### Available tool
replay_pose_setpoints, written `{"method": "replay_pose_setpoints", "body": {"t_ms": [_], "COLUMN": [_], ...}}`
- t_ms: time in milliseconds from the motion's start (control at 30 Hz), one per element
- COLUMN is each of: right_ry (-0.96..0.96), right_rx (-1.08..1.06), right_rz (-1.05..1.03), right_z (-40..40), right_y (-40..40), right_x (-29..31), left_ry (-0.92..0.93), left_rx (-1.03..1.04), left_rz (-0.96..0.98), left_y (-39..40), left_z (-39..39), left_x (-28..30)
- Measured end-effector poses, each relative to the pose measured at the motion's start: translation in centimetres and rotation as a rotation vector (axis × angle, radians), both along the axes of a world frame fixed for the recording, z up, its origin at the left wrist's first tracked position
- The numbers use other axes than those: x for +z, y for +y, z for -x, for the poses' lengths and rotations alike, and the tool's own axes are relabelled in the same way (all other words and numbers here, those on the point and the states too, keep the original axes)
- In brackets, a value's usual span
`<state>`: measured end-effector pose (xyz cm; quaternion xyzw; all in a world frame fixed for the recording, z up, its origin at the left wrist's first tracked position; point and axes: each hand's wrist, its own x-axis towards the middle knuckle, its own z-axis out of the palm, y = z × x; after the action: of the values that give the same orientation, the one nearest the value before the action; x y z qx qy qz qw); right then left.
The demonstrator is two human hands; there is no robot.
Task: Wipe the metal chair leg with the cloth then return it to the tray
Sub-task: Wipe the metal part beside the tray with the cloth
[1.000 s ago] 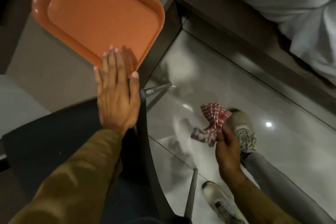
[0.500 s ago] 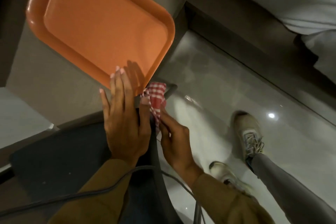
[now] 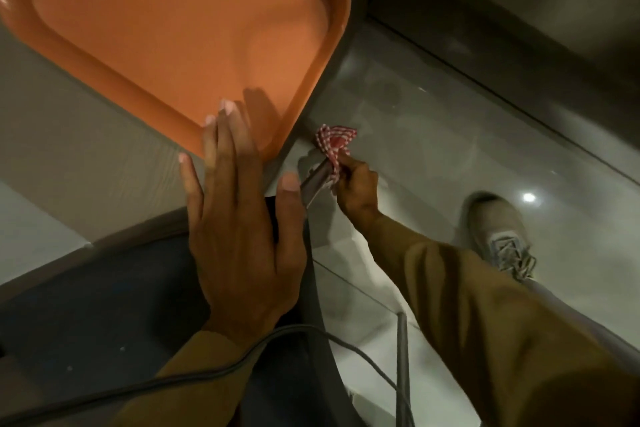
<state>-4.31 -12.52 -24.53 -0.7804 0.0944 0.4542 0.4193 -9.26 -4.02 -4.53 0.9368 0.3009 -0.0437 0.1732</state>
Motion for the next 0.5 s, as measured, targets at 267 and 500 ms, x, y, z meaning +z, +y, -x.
{"method": "replay_pose_setpoints", "body": {"t_ms": [267, 500], "right_ry": [-0.161, -0.156], "right_rx": [-0.192, -0.081], "right_rz": [-0.455, -0.307], "right_z": [5.5, 3.8], "right_y": [-1.7, -1.9], "right_x": [12.0, 6.3], "left_ry": [0.099, 0.031], "left_rx": [-0.034, -0.049], "left_rz": [-0.049, -0.055], "left_y": [0.6, -0.1], "left_z": [1.7, 0.9], "left_x": [-1.0, -0.8]}}
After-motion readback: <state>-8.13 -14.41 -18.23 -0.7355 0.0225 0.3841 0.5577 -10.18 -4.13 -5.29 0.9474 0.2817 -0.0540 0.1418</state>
